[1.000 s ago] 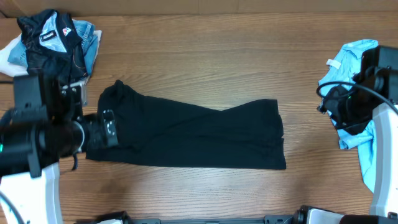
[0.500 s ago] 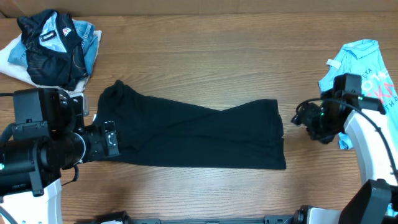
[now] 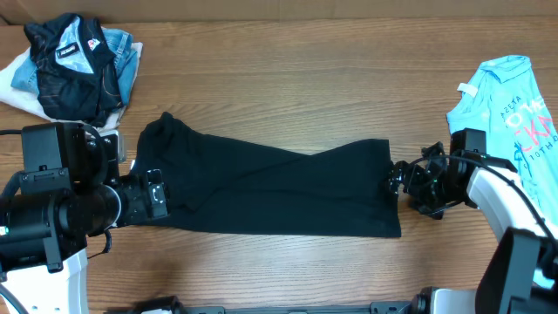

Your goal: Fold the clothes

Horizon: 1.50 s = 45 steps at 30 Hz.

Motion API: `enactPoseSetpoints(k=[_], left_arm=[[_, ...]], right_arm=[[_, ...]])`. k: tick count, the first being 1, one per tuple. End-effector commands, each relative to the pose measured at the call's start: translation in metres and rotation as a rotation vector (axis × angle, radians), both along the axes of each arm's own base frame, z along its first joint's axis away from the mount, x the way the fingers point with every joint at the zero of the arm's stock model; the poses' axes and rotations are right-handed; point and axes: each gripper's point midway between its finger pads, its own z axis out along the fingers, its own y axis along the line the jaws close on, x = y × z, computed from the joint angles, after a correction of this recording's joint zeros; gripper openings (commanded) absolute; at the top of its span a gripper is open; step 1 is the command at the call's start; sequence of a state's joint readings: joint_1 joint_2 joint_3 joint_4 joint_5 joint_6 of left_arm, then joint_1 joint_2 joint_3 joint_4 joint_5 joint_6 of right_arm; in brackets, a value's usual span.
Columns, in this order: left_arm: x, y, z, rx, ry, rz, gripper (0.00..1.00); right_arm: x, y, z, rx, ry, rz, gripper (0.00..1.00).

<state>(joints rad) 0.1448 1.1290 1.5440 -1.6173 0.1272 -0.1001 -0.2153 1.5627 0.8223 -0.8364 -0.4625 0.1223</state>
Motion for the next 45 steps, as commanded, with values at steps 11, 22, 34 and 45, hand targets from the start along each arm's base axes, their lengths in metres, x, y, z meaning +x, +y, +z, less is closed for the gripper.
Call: enactPoseSetpoints(k=[11, 22, 34, 45], left_arm=[[0.0, 0.0, -0.003, 0.001, 0.008, -0.014, 1.0], [0.0, 0.0, -0.003, 0.002, 0.008, -0.014, 1.0], [0.0, 0.0, -0.003, 0.002, 0.008, -0.014, 1.0], [0.0, 0.0, -0.003, 0.002, 0.008, -0.014, 1.0]], right_arm=[[-0.01, 0.016, -0.039, 0.121, 0.101, 0.068, 0.93], [-0.016, 0.022, -0.044, 0.127, 0.136, 0.081, 0.39], [-0.011, 0.022, -0.045, 0.112, 0.152, 0.03, 0.04], [0.021, -0.033, -0.02, -0.154, 0.209, -0.123, 0.04]])
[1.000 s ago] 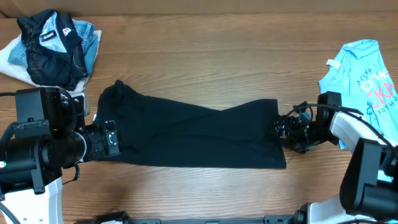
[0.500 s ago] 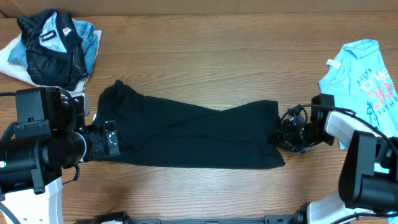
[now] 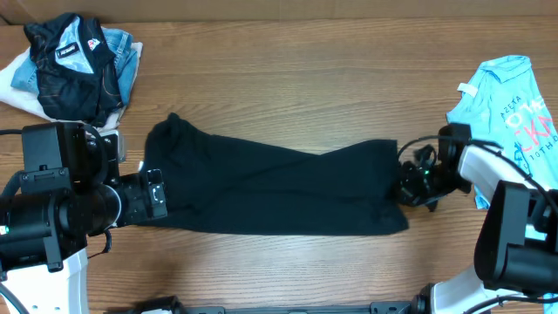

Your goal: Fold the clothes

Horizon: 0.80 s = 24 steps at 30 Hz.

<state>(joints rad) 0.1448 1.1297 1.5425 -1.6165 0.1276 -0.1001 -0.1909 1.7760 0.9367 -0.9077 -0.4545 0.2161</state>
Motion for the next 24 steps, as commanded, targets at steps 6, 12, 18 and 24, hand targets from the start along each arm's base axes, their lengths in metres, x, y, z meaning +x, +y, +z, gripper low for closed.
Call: enactPoseSetpoints(k=[6, 12, 18, 24], left_arm=[[0.0, 0.0, -0.003, 0.002, 0.006, -0.014, 1.0], [0.0, 0.0, -0.002, 0.003, 0.003, -0.014, 1.0], [0.001, 0.0, -0.002, 0.003, 0.001, -0.014, 1.0], [0.001, 0.001, -0.002, 0.003, 0.0, -0.014, 1.0]], right_arm=[[0.023, -0.074, 0.03, -0.399, 0.064, -0.131, 0.04], [0.033, -0.065, 0.055, -0.404, 0.007, -0.109, 0.04], [0.028, -0.033, 0.059, -0.402, 0.004, -0.001, 0.04], [0.026, 0.016, 0.059, -0.402, -0.017, 0.089, 0.04]])
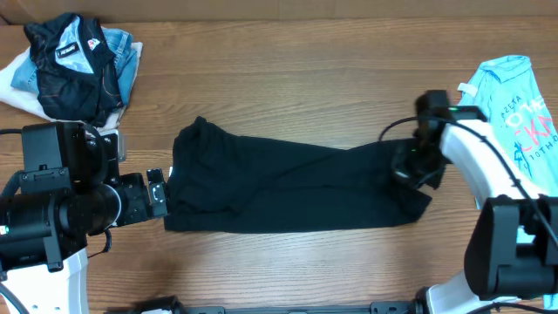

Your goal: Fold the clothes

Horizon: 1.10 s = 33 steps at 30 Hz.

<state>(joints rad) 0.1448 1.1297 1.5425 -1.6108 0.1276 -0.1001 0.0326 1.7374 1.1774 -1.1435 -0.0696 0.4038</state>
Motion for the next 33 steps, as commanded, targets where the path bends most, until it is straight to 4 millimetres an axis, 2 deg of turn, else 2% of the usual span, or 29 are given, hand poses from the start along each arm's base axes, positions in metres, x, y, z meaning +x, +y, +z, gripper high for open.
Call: enactPoseSetpoints(k=[1, 10, 11, 15, 28, 33], left_arm=[[0.0, 0.0, -0.003, 0.002, 0.006, -0.014, 1.0], [-0.001, 0.0, -0.003, 0.002, 0.008, -0.014, 1.0], [-0.001, 0.0, -0.003, 0.002, 0.008, -0.014, 1.0], [-0.001, 0.0, -0.003, 0.002, 0.009, -0.014, 1.0], [-0.001, 0.0, -0.003, 0.002, 0.008, -0.014, 1.0], [-0.001, 0.0, -0.003, 0.002, 0.009, -0.014, 1.0]], right_arm=[[0.007, 0.03, 0.013, 0.001, -0.056, 0.042, 0.04], [-0.001, 0.095, 0.013, 0.013, -0.093, 0.156, 0.04], [-0.001, 0.107, 0.013, 0.021, -0.109, 0.178, 0.04], [-0.001, 0.131, 0.014, 0.041, -0.151, 0.243, 0.04], [-0.01, 0.162, 0.015, 0.116, -0.146, 0.261, 0.04], [-0.008, 0.156, 0.027, 0.071, -0.141, 0.231, 0.04]])
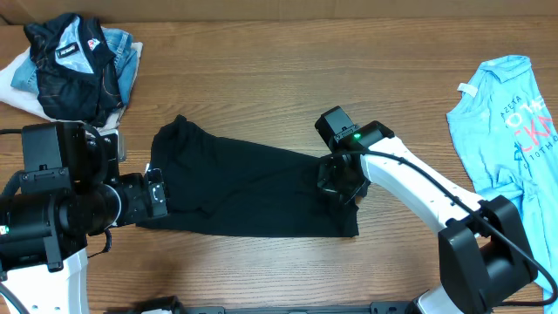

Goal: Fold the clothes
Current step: 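Lift the strip's right end and fold it leftward over the middle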

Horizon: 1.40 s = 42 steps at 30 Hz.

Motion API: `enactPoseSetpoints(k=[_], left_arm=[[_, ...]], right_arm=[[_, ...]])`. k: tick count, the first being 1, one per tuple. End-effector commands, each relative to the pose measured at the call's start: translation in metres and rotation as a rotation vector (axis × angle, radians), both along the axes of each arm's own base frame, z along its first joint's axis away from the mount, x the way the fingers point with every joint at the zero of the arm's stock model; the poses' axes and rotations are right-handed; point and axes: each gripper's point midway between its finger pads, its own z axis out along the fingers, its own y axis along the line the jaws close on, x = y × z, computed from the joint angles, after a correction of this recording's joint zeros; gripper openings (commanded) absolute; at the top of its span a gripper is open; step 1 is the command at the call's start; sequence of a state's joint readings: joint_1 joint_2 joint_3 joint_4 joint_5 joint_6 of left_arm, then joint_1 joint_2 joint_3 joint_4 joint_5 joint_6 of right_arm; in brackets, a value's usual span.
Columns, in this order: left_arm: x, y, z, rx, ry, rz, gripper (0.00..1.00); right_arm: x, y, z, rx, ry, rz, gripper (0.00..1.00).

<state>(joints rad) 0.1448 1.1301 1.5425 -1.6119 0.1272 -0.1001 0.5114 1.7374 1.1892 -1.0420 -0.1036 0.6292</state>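
Observation:
A black garment [235, 187] lies lengthwise across the middle of the table. Its right end is turned back to the left, so the cloth now ends near the fold [349, 222]. My right gripper [336, 180] is over that turned end, shut on the black cloth. My left gripper [155, 194] sits at the garment's left edge, its fingers closed on the fabric there. A light blue T-shirt [510, 113] with pink print lies at the far right.
A heap of dark and denim clothes [74, 61] sits at the back left corner. The left arm's base [52, 209] fills the near left, and the right arm [436, 201] stretches across the table's right half. Bare wood [410, 105] lies between garment and T-shirt.
My right gripper has moved left from near the table's right side to the middle, bringing the garment's right end with it. The garment's left edge has slid back to the left over my left gripper.
At first the garment lay stretched between both grippers, the right one at its far right end. Then the right gripper stood a little higher, and the whole cloth shifted to the right. Now the right end lies turned in toward the middle and the garment is shorter.

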Motion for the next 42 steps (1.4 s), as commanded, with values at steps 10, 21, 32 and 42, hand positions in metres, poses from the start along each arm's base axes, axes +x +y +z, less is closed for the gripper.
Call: enactPoseSetpoints(k=[10, 21, 32, 42], left_arm=[[-0.001, 0.0, -0.003, 0.002, 0.007, -0.014, 1.0], [-0.001, 0.0, -0.003, 0.001, 0.01, -0.014, 1.0], [-0.001, 0.0, -0.003, 0.001, 0.01, -0.014, 1.0], [0.0, 0.0, -0.003, 0.002, 0.006, -0.014, 1.0]], right_arm=[[0.021, 0.022, 0.05, -0.043, -0.151, 0.026, 0.04], [0.01, 0.07, 0.033, 0.012, -0.163, 0.124, 0.04], [-0.001, 0.088, 0.014, 0.071, -0.071, 0.145, 0.25], [0.003, 0.094, 0.065, 0.086, -0.075, 0.229, 0.57]])
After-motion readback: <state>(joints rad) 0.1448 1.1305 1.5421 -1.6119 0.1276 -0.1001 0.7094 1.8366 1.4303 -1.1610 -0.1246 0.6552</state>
